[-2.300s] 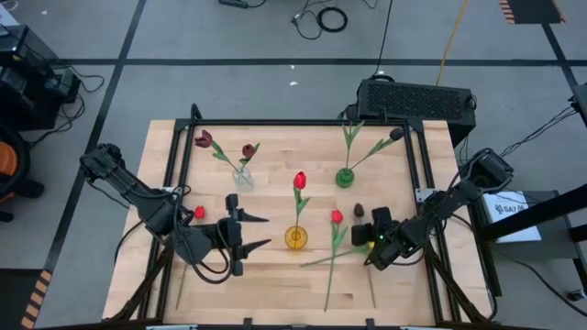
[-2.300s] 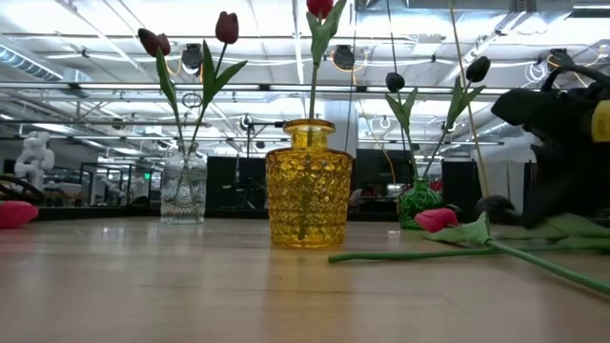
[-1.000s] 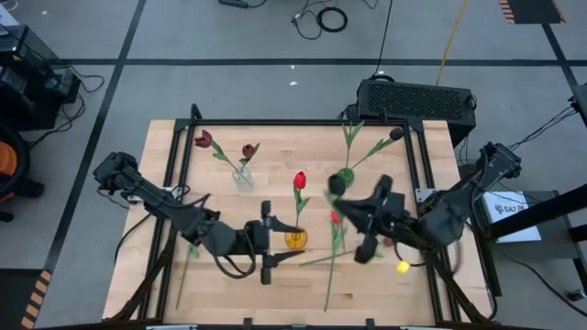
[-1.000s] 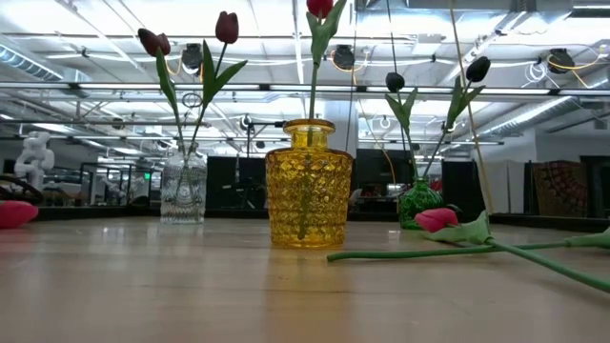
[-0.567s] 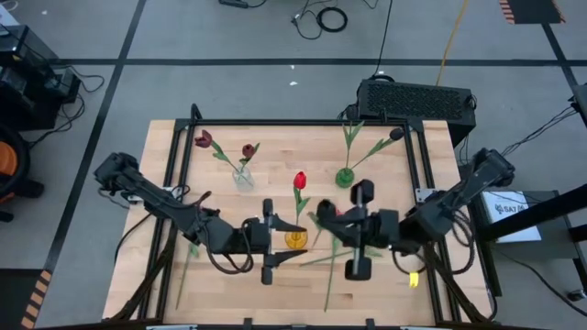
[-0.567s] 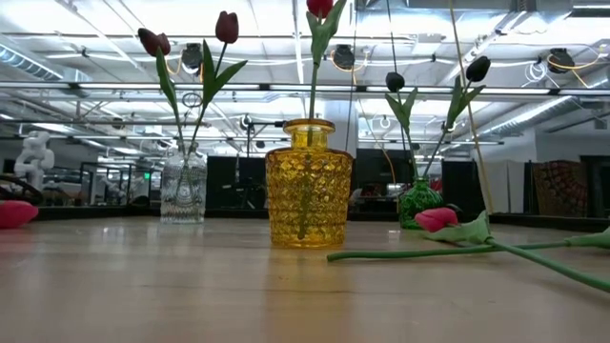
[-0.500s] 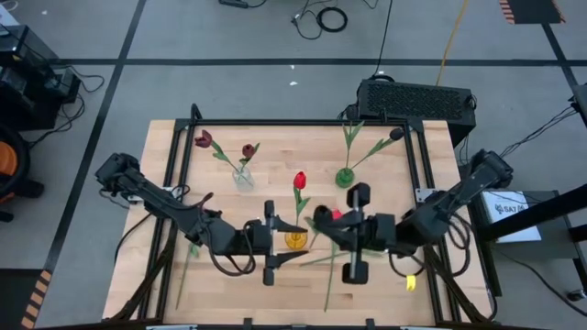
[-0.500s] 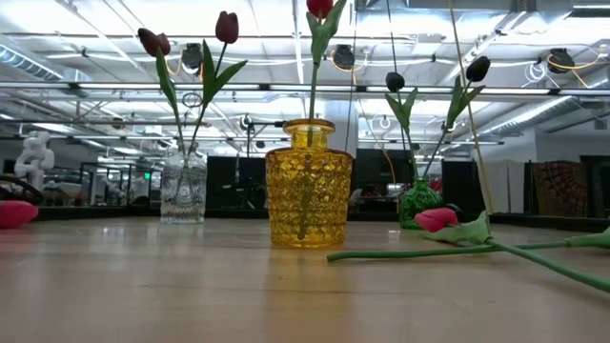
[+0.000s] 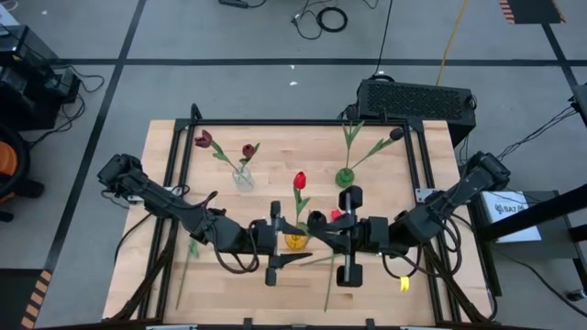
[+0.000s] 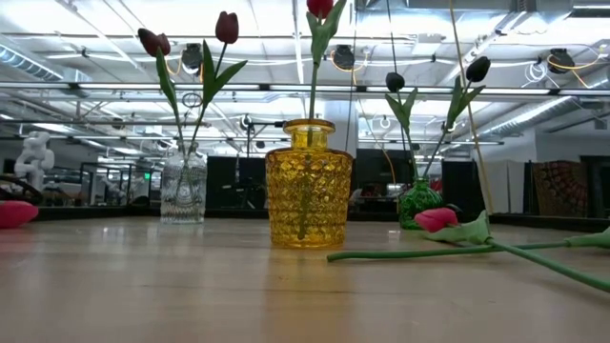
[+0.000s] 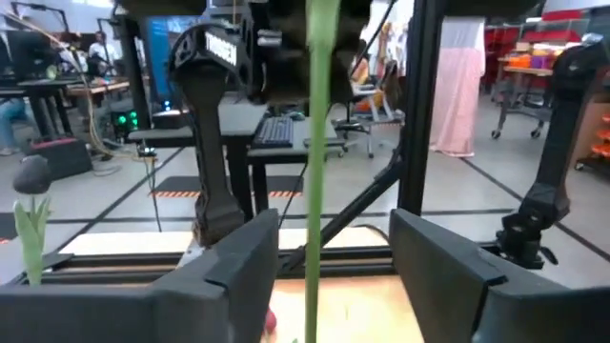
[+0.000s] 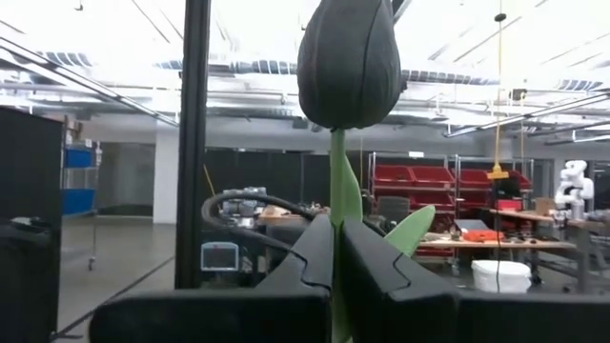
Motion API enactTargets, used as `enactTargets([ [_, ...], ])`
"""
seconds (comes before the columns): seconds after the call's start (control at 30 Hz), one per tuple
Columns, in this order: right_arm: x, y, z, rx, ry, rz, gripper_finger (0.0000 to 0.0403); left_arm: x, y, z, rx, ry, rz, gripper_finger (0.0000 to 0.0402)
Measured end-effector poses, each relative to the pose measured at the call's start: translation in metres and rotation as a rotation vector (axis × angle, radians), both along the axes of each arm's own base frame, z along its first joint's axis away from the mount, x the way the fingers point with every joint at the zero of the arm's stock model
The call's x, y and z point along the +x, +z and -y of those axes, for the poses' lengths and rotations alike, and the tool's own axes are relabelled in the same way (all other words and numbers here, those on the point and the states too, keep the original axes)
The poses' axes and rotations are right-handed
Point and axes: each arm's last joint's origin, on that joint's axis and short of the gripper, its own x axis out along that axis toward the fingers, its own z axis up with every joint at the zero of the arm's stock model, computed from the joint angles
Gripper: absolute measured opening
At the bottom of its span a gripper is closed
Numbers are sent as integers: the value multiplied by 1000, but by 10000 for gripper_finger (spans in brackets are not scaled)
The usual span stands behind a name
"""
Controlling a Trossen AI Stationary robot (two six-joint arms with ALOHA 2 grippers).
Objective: Sort flowers into vase by color
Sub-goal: Put the black flower into the green vase
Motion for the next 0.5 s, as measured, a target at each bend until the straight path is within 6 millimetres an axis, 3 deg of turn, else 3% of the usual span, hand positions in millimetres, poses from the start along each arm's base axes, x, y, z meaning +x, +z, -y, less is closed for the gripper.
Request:
enactTargets([
  [0.23,0,0,0,-18,-7,-2,5,0,-2,0,21,-24,-20,103],
  [0.5,1,-5,-3,-42,-1,-53,49,-1,-5,-3,73,-18,-66,12],
])
